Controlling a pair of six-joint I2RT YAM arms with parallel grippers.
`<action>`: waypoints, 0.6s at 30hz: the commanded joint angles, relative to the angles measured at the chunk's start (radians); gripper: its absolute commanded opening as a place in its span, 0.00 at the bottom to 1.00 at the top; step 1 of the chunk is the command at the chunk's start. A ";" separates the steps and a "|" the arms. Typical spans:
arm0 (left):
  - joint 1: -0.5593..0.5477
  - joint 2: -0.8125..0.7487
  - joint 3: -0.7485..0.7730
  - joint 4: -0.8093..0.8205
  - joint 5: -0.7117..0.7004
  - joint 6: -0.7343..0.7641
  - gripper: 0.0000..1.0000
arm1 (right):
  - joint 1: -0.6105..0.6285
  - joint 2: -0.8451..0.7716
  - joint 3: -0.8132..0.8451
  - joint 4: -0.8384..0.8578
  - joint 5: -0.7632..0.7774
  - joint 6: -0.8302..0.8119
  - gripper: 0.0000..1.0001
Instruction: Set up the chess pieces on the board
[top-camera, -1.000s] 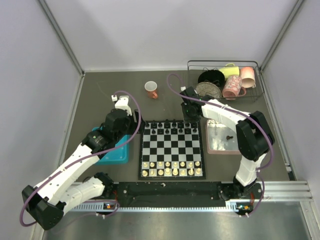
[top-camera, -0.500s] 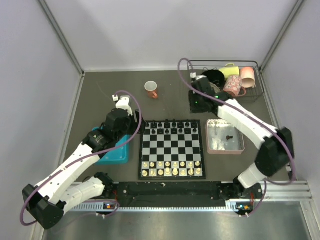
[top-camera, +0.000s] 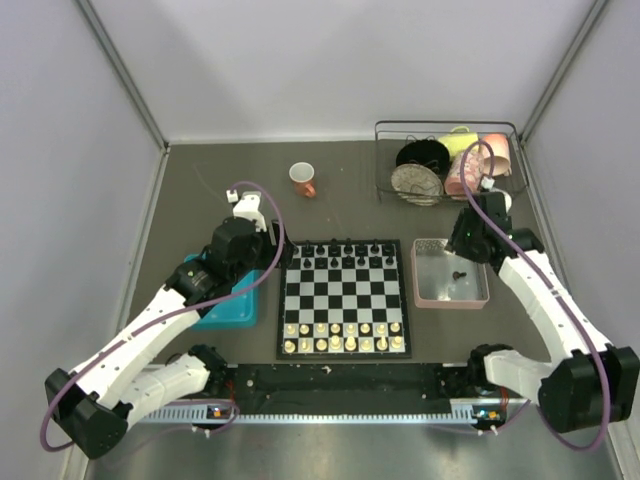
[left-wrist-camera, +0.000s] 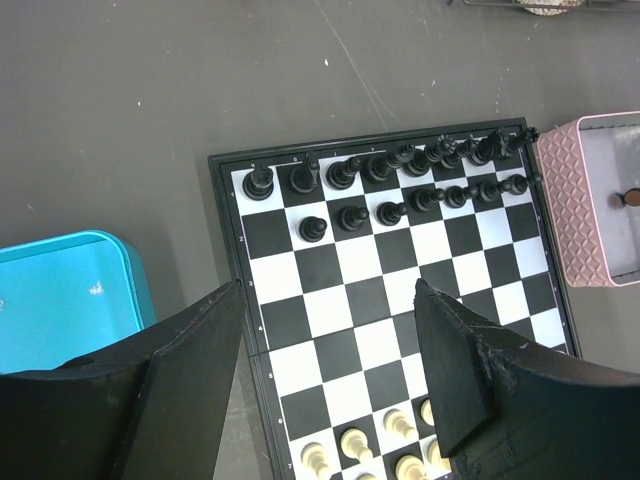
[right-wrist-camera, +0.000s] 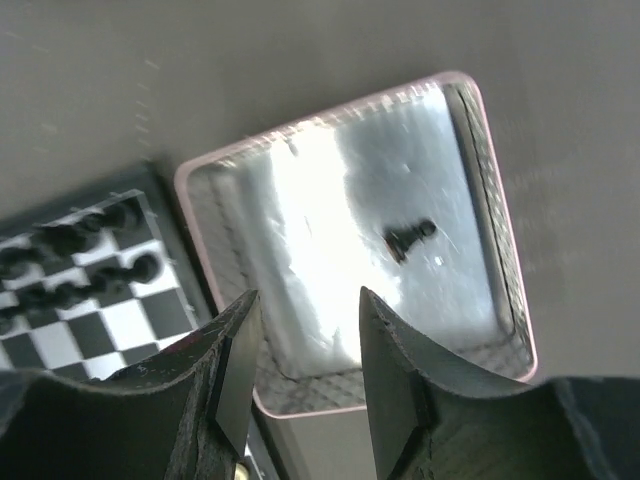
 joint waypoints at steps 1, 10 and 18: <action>0.004 -0.018 -0.015 0.048 0.009 0.000 0.73 | -0.063 0.020 -0.066 -0.020 -0.046 0.073 0.43; 0.004 -0.027 -0.033 0.055 0.015 0.000 0.73 | -0.143 0.068 -0.187 0.084 -0.063 0.219 0.58; 0.004 -0.030 -0.042 0.062 0.023 -0.002 0.73 | -0.195 0.147 -0.196 0.153 -0.096 0.303 0.52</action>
